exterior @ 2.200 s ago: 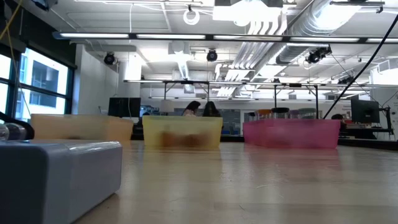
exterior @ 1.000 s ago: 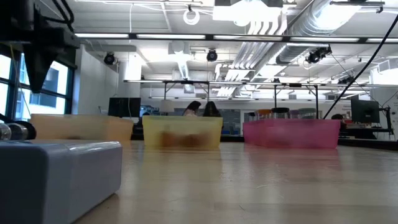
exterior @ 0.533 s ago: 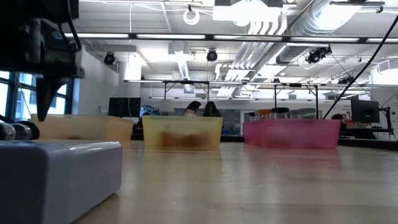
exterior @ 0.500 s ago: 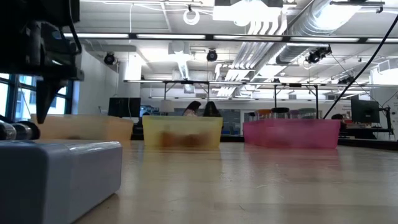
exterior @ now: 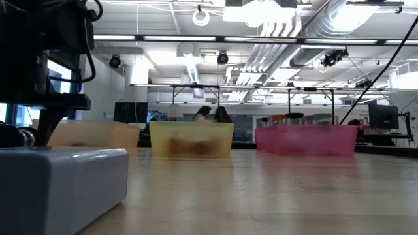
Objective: Pick & Place Office items
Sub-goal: Put the dark blue sand timer into the pink bin
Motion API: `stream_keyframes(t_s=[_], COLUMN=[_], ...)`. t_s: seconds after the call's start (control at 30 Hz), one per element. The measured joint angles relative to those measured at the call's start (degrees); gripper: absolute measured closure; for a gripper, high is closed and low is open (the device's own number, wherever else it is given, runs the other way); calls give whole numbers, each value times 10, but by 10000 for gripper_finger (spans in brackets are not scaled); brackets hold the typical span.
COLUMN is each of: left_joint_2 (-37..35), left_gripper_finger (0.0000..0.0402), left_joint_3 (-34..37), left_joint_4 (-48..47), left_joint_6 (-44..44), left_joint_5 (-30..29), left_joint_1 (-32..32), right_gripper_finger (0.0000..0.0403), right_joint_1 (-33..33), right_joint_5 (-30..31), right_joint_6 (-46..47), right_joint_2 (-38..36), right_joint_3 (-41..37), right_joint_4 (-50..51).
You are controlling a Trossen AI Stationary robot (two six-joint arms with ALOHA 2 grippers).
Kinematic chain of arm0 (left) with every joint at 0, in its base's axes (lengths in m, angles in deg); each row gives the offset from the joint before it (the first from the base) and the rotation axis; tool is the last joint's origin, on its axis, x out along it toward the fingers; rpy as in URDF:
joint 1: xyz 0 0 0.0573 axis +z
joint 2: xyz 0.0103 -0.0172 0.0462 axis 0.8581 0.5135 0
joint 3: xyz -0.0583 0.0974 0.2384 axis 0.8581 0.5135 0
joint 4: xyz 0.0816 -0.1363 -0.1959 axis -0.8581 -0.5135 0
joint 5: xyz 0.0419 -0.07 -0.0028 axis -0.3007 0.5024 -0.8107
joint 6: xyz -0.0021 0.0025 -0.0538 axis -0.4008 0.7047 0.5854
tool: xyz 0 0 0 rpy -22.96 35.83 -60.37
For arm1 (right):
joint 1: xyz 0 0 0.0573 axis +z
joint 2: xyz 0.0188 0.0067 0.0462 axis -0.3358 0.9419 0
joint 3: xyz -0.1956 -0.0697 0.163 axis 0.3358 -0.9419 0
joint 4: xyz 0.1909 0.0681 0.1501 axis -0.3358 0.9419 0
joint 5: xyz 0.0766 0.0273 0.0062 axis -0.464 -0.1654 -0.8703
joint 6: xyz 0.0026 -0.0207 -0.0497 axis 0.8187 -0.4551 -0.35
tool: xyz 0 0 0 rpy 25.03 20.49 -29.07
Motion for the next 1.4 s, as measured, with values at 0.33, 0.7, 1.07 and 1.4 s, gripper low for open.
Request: stream_keyframes(t_s=[0.33, 0.7, 1.07, 1.4], left_joint_2=[33, 16, -41, -112], left_gripper_finger=[258, 265, 266, 267], left_joint_3=[-8, -63, -191, -264], left_joint_4=[8, 19, 90, 356], left_joint_6=[-5, -108, -374, -871], left_joint_5=[12, -23, -189, -215], left_joint_1=[-1, -2, 4, 17], right_gripper_finger=[128, 128, 128, 128], right_joint_1=[-1, -1, -25, -133], right_joint_5=[0, 0, -3, -191], right_joint_6=[-20, -56, -59, 6], right_joint_2=[0, 0, -13, -107], right_joint_3=[0, 0, 0, 0], right_joint_4=[37, 37, 23, -83])
